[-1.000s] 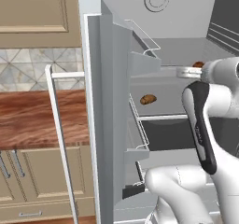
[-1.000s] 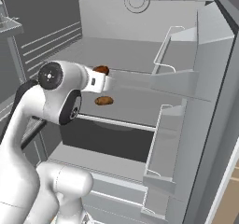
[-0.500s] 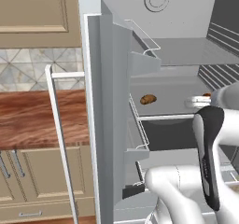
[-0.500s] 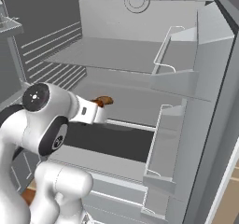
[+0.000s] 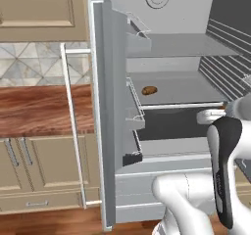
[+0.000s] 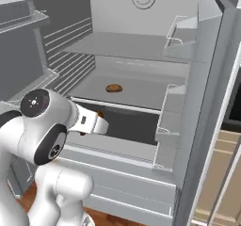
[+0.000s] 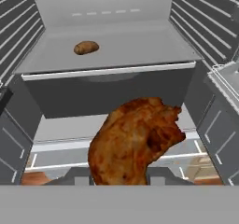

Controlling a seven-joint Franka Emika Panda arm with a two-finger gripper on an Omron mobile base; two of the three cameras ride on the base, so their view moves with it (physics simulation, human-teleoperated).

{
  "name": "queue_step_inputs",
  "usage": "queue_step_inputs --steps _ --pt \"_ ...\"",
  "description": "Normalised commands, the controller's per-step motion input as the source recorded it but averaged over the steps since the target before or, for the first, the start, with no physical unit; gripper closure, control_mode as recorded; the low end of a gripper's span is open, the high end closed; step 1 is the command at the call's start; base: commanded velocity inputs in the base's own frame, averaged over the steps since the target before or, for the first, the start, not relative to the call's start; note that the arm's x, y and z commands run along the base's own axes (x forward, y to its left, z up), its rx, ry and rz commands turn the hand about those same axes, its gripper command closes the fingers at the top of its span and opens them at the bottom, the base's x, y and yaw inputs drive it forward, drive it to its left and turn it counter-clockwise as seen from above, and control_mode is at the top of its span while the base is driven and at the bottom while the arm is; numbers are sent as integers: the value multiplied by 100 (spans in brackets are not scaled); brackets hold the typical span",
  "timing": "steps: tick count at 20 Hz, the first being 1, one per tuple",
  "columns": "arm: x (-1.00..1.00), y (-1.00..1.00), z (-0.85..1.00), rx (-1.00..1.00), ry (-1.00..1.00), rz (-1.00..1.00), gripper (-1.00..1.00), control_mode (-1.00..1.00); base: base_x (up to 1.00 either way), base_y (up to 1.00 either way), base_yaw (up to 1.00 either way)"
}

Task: Take the cheese, chicken drumstick, and potato from the fridge and place them on the plate on the dining counter to create an appetizer plate.

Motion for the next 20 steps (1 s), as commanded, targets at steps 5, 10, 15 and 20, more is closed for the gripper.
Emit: queue_step_inputs --steps 5,10,15,20 --pt "0 0 0 0 0 0 100 100 -100 0 -13" --pt "0 0 0 0 0 0 100 100 -80 0 -70" --pt "0 0 0 0 0 0 100 100 -24 0 -94" --pt "0 0 0 0 0 0 100 100 -3 -6 -93"
